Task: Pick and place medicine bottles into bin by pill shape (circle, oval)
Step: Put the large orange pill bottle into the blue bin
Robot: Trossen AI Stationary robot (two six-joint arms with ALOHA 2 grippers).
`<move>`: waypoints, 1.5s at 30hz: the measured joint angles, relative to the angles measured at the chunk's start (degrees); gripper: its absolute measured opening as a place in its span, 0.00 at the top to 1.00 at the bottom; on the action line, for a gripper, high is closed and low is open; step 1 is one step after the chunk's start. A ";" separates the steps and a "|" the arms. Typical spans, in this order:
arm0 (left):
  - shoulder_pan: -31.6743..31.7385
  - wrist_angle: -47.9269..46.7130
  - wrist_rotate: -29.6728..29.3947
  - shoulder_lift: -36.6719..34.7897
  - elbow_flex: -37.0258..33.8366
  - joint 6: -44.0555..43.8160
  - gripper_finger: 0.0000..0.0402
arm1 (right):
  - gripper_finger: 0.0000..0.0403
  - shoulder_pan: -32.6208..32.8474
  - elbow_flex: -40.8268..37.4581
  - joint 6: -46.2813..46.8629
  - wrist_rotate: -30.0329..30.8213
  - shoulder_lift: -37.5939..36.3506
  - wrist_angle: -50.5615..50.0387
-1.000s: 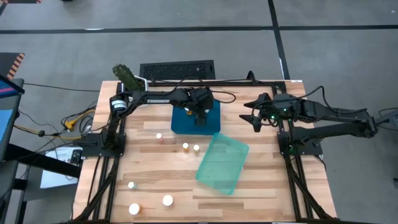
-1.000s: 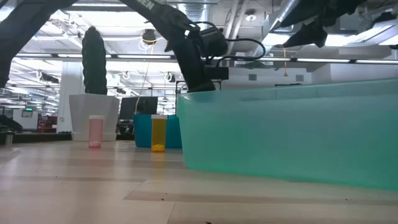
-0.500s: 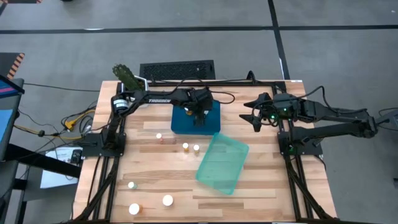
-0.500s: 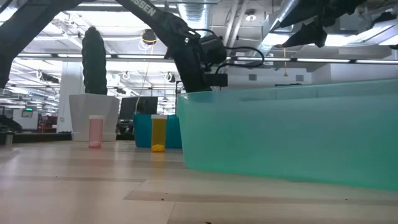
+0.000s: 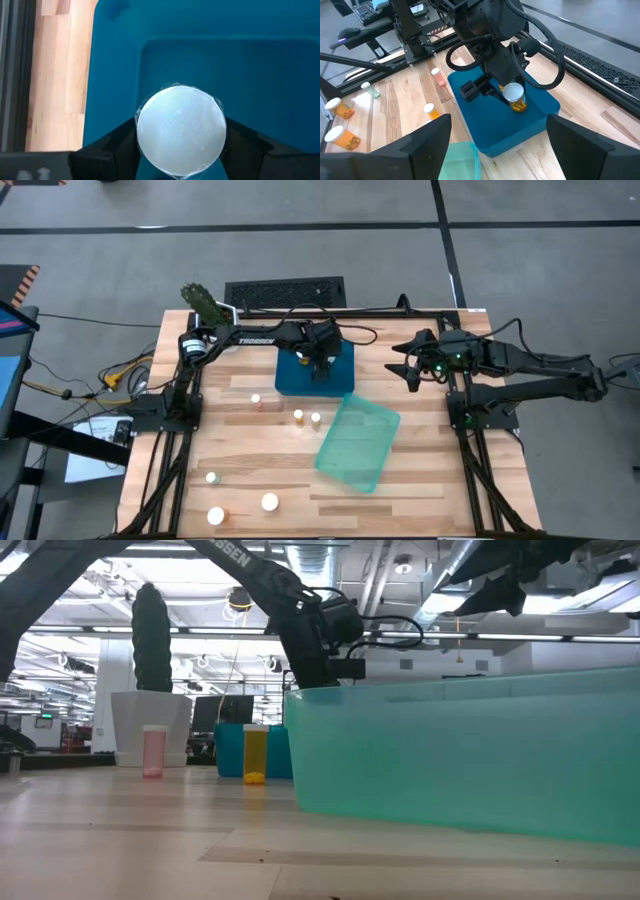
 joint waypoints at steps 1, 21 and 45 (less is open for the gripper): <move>0.00 0.00 -0.12 0.00 0.00 0.00 0.45 | 0.17 0.00 0.00 -0.01 -0.01 0.00 0.00; -0.11 -0.31 -1.00 -0.02 2.45 1.67 0.29 | 0.17 0.00 0.00 0.01 -0.01 0.00 0.00; -12.48 -54.18 8.20 -22.24 21.25 -19.74 0.25 | 0.17 0.03 0.02 -0.19 -0.19 0.00 -0.49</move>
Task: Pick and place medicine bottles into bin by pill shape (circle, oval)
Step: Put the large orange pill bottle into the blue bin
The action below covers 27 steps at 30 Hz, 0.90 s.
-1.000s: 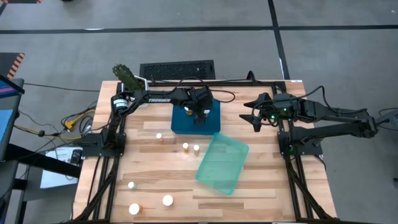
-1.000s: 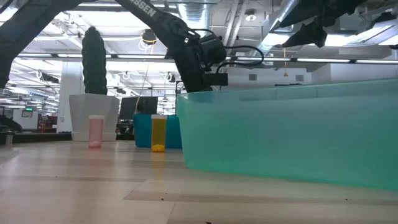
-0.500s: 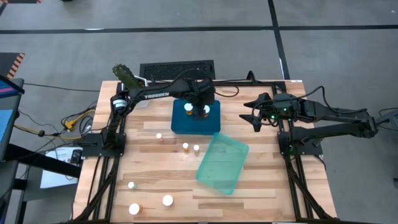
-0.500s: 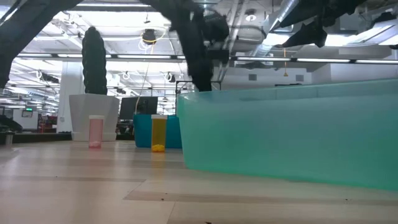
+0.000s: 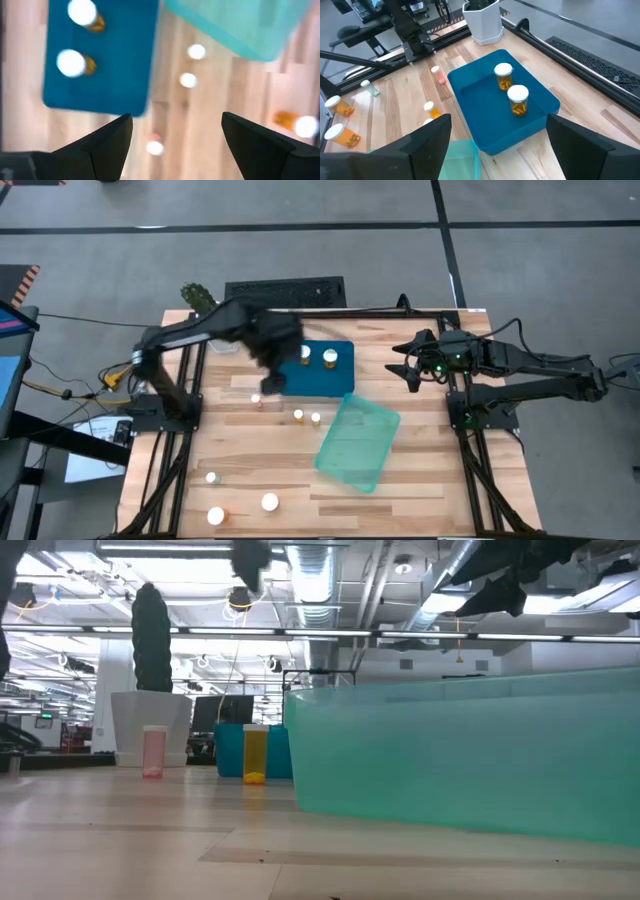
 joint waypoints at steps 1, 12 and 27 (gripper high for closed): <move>-2.29 0.23 -0.34 -2.13 -1.37 -2.96 0.25 | 0.17 -0.01 0.00 0.00 0.00 0.00 0.03; -37.23 10.93 -13.71 -16.58 -20.95 -45.31 0.25 | 0.17 0.01 0.00 0.04 -0.04 0.00 0.03; -64.91 38.54 -14.64 -16.27 -46.09 -78.55 0.25 | 0.17 0.01 0.00 0.17 -0.07 0.00 0.05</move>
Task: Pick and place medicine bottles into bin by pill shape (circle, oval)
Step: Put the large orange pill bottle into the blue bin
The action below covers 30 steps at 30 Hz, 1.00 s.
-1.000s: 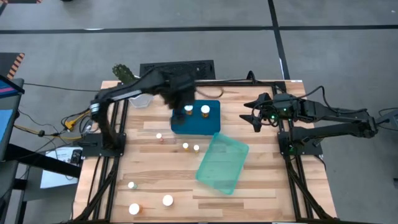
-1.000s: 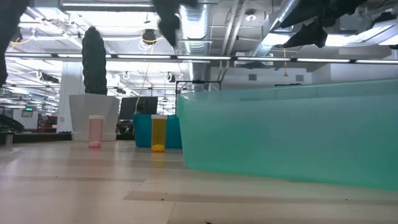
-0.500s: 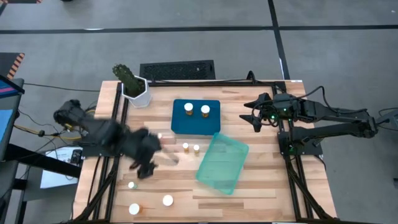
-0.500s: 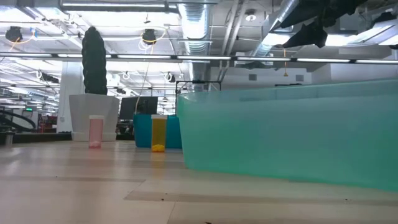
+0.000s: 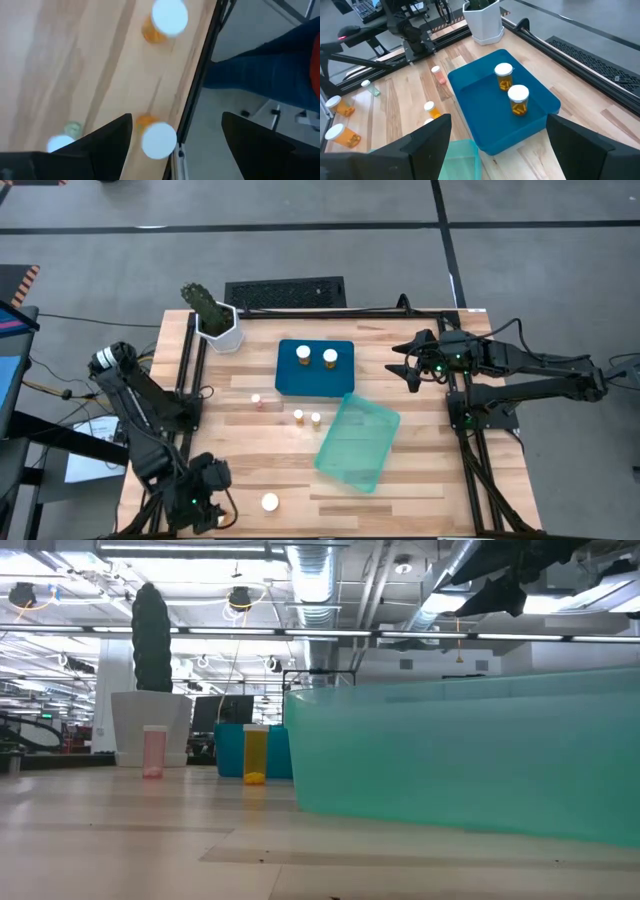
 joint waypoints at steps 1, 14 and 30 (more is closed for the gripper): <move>-0.83 0.50 -0.04 0.00 -0.69 -1.03 0.25 | 0.17 0.00 0.00 0.02 0.00 0.00 0.02; -4.48 6.79 0.51 8.06 -2.07 5.69 0.25 | 0.17 0.02 0.00 0.44 -0.02 0.02 -0.06; -5.28 6.44 1.15 12.74 -2.07 3.59 0.25 | 0.17 -0.02 0.00 0.39 -0.02 0.02 -0.13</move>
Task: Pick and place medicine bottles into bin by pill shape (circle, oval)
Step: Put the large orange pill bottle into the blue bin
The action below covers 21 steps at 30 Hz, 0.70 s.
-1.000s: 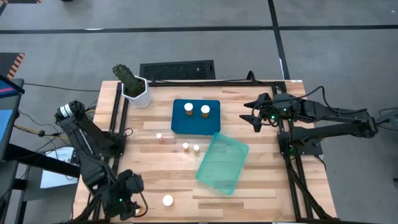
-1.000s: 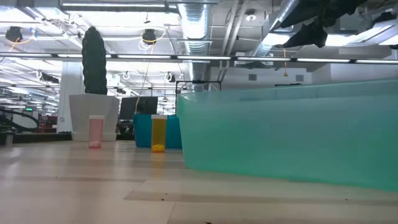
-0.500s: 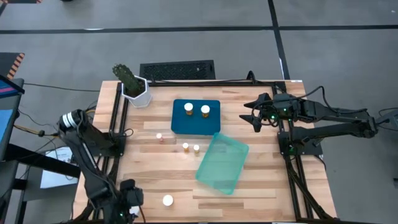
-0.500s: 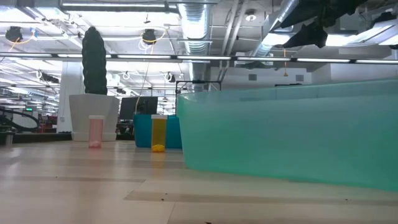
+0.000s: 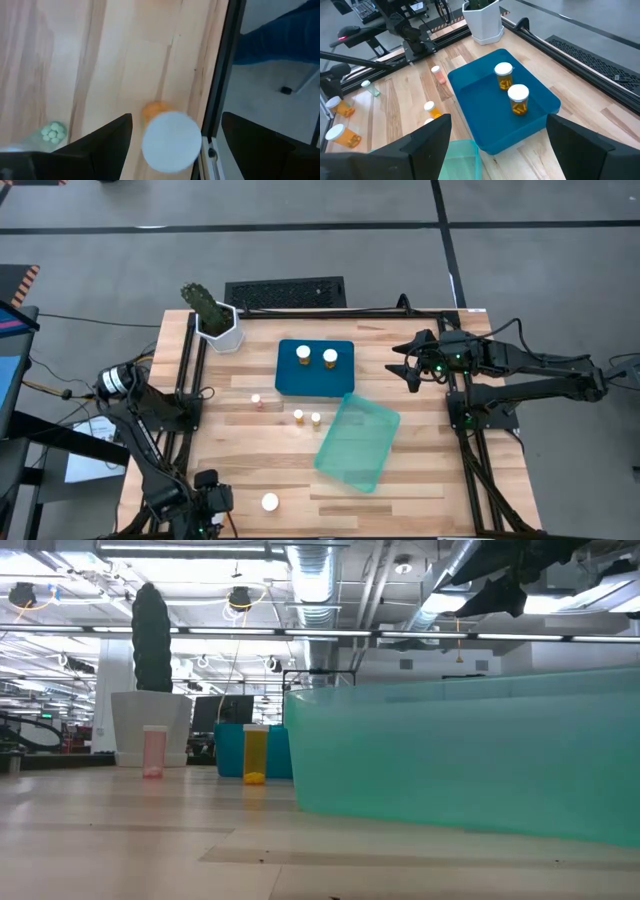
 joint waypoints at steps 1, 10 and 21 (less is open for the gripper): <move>-0.19 0.00 0.09 0.00 0.00 -0.09 0.25 | 0.17 0.00 0.00 0.03 0.00 -0.01 -0.01; -1.04 -0.73 0.35 0.46 0.00 -0.12 0.25 | 0.17 0.00 0.00 -0.40 0.02 -0.01 0.01; -1.03 1.36 1.24 0.44 -2.48 0.89 0.25 | 0.17 0.00 0.00 -0.47 0.02 0.00 0.11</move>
